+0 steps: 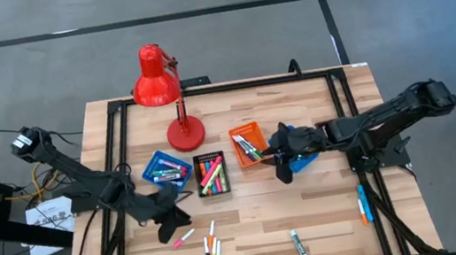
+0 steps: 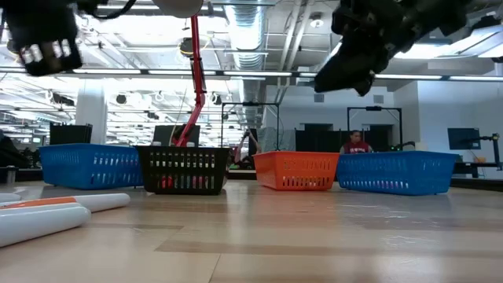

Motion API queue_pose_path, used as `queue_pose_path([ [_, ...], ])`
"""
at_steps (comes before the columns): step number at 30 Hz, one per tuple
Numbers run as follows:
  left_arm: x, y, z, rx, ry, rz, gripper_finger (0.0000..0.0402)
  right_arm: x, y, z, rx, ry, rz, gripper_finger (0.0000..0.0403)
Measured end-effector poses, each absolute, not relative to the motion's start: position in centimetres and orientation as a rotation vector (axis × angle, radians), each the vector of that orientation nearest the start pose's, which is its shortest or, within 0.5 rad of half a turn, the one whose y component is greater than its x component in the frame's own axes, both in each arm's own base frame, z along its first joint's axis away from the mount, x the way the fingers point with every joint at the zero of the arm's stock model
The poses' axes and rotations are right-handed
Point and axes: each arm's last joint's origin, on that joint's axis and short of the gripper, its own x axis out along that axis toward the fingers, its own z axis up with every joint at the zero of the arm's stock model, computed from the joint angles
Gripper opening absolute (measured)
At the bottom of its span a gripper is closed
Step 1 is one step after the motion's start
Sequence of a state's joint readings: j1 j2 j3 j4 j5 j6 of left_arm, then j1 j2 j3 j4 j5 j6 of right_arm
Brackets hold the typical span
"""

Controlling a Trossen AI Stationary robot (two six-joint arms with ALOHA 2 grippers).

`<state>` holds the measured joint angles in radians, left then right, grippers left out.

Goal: Pick & Place Markers
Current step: Put the small white and pink highlighter pen into the right blue basket

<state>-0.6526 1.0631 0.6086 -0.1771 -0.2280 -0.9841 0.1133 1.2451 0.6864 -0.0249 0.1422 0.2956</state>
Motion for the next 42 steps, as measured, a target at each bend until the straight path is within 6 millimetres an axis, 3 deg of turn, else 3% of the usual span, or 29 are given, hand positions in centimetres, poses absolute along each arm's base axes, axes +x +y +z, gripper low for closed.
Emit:
queue_pose_path([
  [8, 17.1, -14.6, 18.4, -0.535, 0.979, -0.071, 0.0097, 25.3, 2.3, 23.9, 0.216, 0.502, -0.033, 0.0118],
  [18, 17.1, -16.4, 14.1, -0.442, 1.181, -0.023, 0.0097, 25.5, 2.5, 23.7, 0.161, 0.502, -0.016, 0.0118],
  [34, 17.3, -16.9, 13.6, -0.44, 1.172, -0.036, 0.0097, 25.8, 2.4, 23.4, 0.15, 0.506, -0.026, 0.0118],
  [42, 17.7, -17.3, 11.5, -0.383, 1.22, 0.021, 0.0097, 25.7, 2.4, 23.4, 0.15, 0.51, -0.026, 0.0118],
])
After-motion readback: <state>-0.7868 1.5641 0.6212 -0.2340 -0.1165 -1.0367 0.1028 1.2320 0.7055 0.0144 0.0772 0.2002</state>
